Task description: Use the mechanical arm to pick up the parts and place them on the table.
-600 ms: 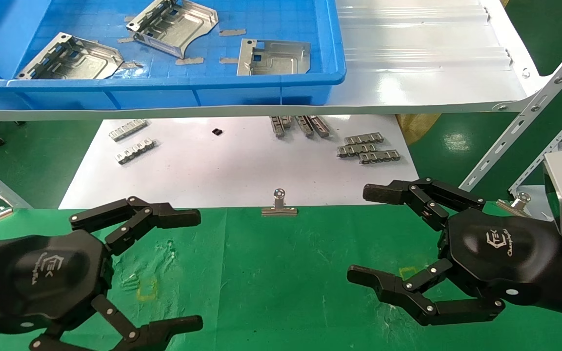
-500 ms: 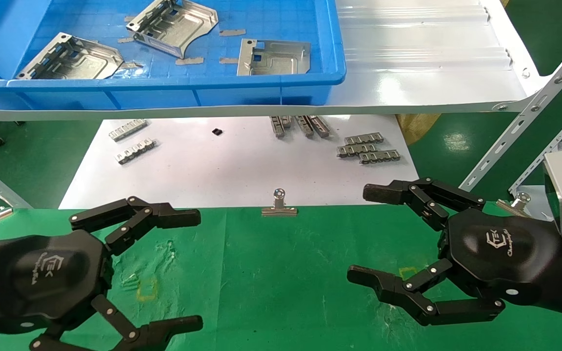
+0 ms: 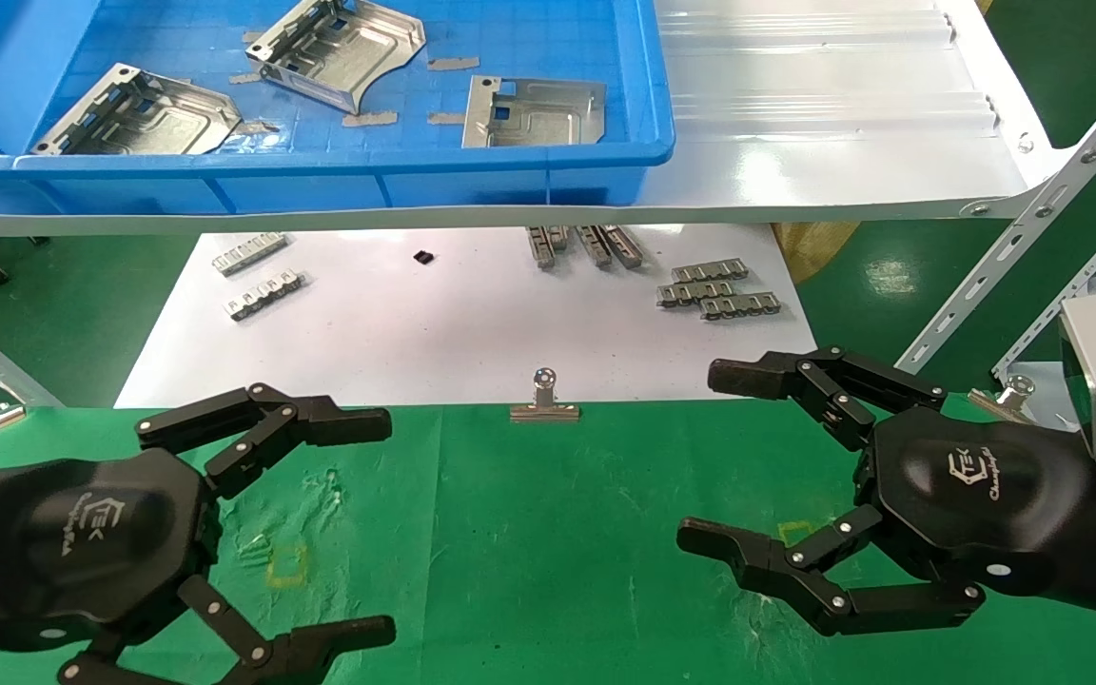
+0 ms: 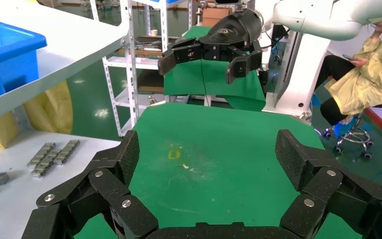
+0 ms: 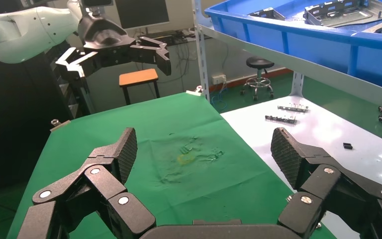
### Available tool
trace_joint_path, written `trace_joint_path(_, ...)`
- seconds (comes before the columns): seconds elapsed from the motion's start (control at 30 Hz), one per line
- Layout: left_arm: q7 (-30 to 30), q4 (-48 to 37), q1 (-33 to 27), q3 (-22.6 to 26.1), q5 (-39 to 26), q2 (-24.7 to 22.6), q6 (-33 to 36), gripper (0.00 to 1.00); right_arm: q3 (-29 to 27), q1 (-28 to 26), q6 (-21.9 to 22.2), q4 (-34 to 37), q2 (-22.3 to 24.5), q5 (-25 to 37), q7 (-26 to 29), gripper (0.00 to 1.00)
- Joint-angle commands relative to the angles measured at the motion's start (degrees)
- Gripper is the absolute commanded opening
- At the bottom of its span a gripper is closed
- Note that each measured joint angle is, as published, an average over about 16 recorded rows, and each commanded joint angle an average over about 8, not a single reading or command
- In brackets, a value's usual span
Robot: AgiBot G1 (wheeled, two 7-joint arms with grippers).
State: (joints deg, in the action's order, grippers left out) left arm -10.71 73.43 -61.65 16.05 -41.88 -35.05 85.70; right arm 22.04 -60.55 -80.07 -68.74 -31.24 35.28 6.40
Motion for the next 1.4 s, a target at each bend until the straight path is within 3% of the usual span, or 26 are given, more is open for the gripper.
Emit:
trace_joint_path(0.03, 0.0, 0.0, 0.0, 0.0, 0.0, 0.0, 0.0, 1.0, 0.0, 0.0, 0.0, 0.0, 0.0, 0.0, 0.0, 0.75)
trace_joint_path(0.23, 0.0, 0.0, 0.0, 0.0, 0.0, 0.0, 0.0, 1.0, 0.0, 0.0, 0.0, 0.0, 0.0, 0.0, 0.0, 0.0)
trace_joint_path(1.1, 0.16, 0.14, -0.48, -0.08, -0.25, -0.03, -0.19, 1.0, 0.0, 0.0, 0.0, 0.0, 0.0, 0.0, 0.0, 0.0)
trace_joint_path(1.23, 0.31, -0.25, -3.74, 0.06, -1.9, -0.88, -1.11, 1.0, 0.0, 0.0, 0.0, 0.0, 0.0, 0.0, 0.0, 0.0)
trace_joint_path(1.4, -0.5, -4.61, -13.44, 1.37, -6.17, -4.41, -2.97, 1.0, 0.0, 0.0, 0.0, 0.0, 0.0, 0.0, 0.0, 0.0)
